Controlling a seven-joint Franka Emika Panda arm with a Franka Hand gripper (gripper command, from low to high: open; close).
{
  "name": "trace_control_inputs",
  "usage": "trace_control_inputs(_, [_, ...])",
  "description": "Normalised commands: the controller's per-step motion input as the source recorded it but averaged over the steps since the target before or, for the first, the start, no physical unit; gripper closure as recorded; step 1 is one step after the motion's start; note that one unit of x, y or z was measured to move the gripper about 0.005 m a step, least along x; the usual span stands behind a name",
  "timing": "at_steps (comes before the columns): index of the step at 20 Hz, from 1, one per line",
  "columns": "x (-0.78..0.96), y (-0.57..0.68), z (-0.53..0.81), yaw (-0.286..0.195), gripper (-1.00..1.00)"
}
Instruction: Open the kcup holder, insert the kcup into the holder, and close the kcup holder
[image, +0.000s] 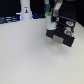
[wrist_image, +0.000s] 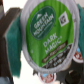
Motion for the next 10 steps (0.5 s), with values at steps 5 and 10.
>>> trace_control_inputs(5, [0.17,0.69,0.30,0.010,1.00])
trace_control_inputs(10, [0.14,0.67,0.10,0.026,1.00])
